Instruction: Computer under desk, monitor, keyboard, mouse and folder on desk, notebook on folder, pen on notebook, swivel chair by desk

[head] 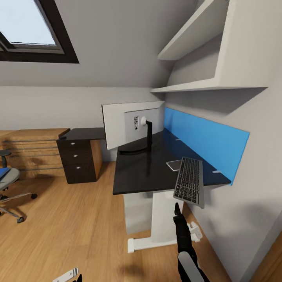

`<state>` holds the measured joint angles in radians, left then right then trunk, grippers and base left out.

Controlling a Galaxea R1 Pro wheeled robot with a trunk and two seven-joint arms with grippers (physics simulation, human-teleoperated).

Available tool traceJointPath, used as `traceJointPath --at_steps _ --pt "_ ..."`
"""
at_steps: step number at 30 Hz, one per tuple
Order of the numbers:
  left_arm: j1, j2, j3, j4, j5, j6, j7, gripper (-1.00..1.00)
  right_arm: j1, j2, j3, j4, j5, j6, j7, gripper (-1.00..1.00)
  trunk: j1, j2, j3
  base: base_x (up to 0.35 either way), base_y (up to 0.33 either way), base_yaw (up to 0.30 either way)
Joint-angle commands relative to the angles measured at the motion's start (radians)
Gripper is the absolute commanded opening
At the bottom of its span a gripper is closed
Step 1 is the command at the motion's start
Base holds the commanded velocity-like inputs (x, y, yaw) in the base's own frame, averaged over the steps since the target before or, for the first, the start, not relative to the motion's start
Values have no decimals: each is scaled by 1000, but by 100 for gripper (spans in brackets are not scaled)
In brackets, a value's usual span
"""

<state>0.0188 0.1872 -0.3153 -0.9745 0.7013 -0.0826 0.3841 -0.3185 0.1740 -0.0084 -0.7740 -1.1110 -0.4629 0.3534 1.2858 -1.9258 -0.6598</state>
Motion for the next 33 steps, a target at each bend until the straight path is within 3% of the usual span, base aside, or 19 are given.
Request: traceJointPath --at_steps 1,12,17,20,24,33 --pt "0 2 -5 -1 11 -7 6 100 -1 1 -1 1 -11 0 9 100 -4 7 2 14 11 0" --pt "0 2 -5 -1 12 -7 7 100 -1 1 -1 1 -11 0 9 100 -46 84 37 3 2 0" --pt "0 2 -5 -1 12 -6 6 100 -1 1 -11 1 -12 1 8 100 -46 84 37 0 0 0" --pt "0 2 -5 -1 12 -7 6 100 -1 1 -53 1 -13 2 -23 100 -46 84 37 0 0 0" --pt "0 2 -5 -1 12 -7 6 100 -1 1 -80 0 -24 3 -46 100 -46 84 37 0 0 0" --pt "0 2 -5 -1 12 -8 6 100 -1 1 -87 -1 -55 3 -50 100 -46 84 37 69 32 0"
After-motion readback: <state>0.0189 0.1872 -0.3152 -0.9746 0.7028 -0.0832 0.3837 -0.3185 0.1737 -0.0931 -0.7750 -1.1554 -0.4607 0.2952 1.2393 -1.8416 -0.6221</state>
